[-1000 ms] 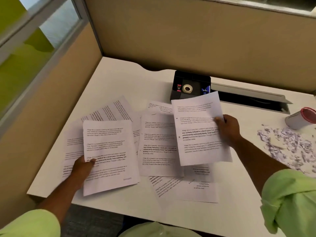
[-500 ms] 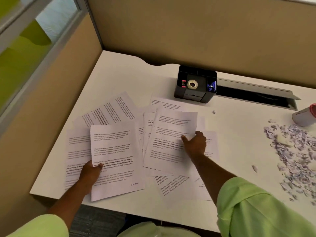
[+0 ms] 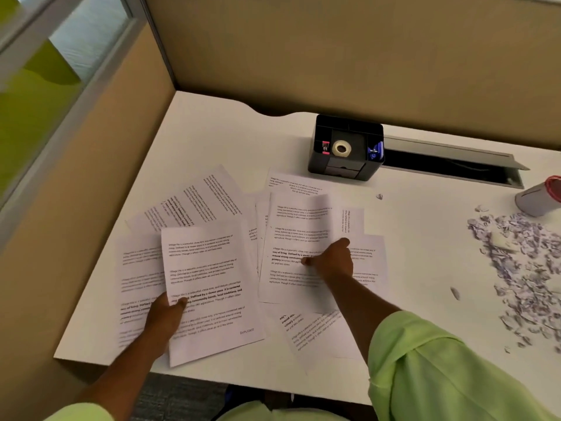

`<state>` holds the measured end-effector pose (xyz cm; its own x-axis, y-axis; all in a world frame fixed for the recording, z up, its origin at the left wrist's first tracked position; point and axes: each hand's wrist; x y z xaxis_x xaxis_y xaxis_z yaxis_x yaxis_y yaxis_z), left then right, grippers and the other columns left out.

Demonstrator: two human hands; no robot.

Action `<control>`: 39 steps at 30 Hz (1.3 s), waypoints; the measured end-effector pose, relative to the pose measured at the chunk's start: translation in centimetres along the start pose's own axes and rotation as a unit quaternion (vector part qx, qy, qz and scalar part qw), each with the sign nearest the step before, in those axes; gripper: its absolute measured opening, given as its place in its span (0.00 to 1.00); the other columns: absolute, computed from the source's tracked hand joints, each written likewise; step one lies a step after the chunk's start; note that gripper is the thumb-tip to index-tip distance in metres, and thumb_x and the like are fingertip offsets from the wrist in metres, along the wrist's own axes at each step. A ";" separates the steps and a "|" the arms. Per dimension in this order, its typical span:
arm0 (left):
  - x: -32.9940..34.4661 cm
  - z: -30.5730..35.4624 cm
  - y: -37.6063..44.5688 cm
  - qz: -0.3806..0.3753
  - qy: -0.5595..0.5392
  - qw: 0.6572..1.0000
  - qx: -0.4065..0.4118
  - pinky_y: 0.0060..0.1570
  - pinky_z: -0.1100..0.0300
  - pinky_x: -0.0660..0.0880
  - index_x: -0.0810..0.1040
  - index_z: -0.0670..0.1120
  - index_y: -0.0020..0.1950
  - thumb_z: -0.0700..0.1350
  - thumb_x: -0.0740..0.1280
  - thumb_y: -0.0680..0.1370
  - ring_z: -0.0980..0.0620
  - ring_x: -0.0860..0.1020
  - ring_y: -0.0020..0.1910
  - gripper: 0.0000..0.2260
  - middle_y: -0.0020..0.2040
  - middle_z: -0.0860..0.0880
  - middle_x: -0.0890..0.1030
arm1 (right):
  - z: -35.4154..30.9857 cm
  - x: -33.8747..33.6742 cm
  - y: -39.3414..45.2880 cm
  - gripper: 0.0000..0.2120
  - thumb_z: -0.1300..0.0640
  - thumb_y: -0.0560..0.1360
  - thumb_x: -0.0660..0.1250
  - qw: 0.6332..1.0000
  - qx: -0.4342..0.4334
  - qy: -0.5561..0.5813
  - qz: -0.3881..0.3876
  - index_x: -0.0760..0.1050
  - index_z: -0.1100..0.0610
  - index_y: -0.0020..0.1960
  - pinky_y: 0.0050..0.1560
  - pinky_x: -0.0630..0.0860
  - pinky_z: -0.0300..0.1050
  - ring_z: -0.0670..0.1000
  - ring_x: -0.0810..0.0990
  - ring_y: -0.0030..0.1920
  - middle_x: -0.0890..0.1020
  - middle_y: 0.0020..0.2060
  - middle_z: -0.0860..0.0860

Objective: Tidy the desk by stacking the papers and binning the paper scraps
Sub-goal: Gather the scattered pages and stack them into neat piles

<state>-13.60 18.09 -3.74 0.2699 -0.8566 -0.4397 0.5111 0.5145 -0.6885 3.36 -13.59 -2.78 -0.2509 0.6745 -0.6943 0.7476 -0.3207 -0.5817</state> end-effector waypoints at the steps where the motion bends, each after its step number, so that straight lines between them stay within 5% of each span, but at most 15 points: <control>1: -0.1 0.0 0.0 -0.005 -0.003 1.000 0.000 0.60 0.46 0.76 0.74 0.45 0.69 0.41 0.64 0.81 0.41 0.78 0.57 0.16 0.63 0.42 0.79 | 0.3 -0.1 0.1 0.44 0.52 0.64 0.85 1.000 -0.006 0.020 -0.005 0.62 0.61 0.69 0.62 0.78 0.57 0.63 0.78 0.64 0.77 0.64 0.59; 7: -0.3 0.3 -0.7 -0.012 -0.012 1.000 0.010 0.51 0.53 0.76 0.73 0.45 0.70 0.40 0.63 0.82 0.46 0.77 0.50 0.16 0.62 0.42 0.79 | 4.3 -3.0 0.6 0.22 0.57 0.62 0.85 0.973 -0.040 0.215 -0.078 0.84 0.59 0.54 0.53 0.84 0.56 0.58 0.87 0.49 0.88 0.47 0.54; 13: 0.5 2.0 -1.9 -0.049 -0.078 0.994 0.059 0.61 0.48 0.74 0.74 0.48 0.69 0.40 0.64 0.81 0.47 0.78 0.57 0.16 0.61 0.48 0.80 | 9.1 -10.0 0.0 0.15 0.65 0.68 0.79 0.941 -0.058 0.299 -0.149 0.84 0.66 0.55 0.42 0.85 0.51 0.59 0.88 0.46 0.87 0.50 0.61; 19: 2.5 4.5 -2.4 -0.061 -0.073 0.990 0.100 0.63 0.48 0.74 0.76 0.48 0.67 0.39 0.65 0.80 0.46 0.78 0.59 0.15 0.60 0.48 0.81 | 10.8 -13.6 -0.2 0.20 0.67 0.76 0.71 0.890 -0.068 0.386 -0.234 0.76 0.64 0.67 0.58 0.80 0.66 0.67 0.83 0.60 0.83 0.61 0.64; 26: 6.8 7.2 -5.0 -0.036 -0.037 0.992 0.112 0.55 0.57 0.73 0.75 0.44 0.68 0.38 0.64 0.80 0.48 0.76 0.53 0.16 0.60 0.46 0.80 | 8.3 -14.5 -2.8 0.21 0.65 0.78 0.67 0.840 -0.111 0.447 -0.287 0.73 0.64 0.71 0.62 0.80 0.62 0.65 0.80 0.65 0.81 0.65 0.62; 31: 10.4 10.0 -7.8 -0.115 -0.091 0.980 0.138 0.58 0.52 0.77 0.77 0.50 0.64 0.41 0.65 0.81 0.48 0.81 0.55 0.13 0.59 0.50 0.82 | 6.6 -12.5 -4.2 0.21 0.67 0.74 0.73 0.863 -0.119 0.421 -0.252 0.77 0.63 0.66 0.58 0.82 0.58 0.63 0.84 0.59 0.85 0.59 0.59; 35: 12.2 12.5 -10.9 -0.166 -0.131 0.966 0.150 0.43 0.51 0.82 0.81 0.44 0.55 0.46 0.68 0.79 0.41 0.84 0.46 0.08 0.46 0.44 0.86 | 6.5 -10.6 -4.8 0.19 0.66 0.71 0.76 0.895 -0.119 0.391 -0.179 0.80 0.61 0.61 0.56 0.82 0.65 0.64 0.86 0.53 0.87 0.53 0.58; 39: 13.1 14.3 -12.7 -0.173 -0.152 0.958 0.170 0.37 0.56 0.81 0.81 0.46 0.52 0.47 0.67 0.80 0.46 0.85 0.42 0.06 0.43 0.45 0.86 | 6.6 -10.1 -5.2 0.17 0.65 0.72 0.76 0.881 -0.111 0.440 -0.134 0.80 0.58 0.60 0.53 0.83 0.66 0.63 0.87 0.50 0.87 0.52 0.56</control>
<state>-4.93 -0.23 7.49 0.2357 -0.9718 0.0045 0.8354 0.2002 -0.5119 -2.03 -23.19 4.45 0.0648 0.9919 0.1094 0.8601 0.0000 -0.5102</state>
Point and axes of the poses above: each hand's wrist, its own y-axis towards the middle knuckle, its own x-axis out of the palm, z = x × y
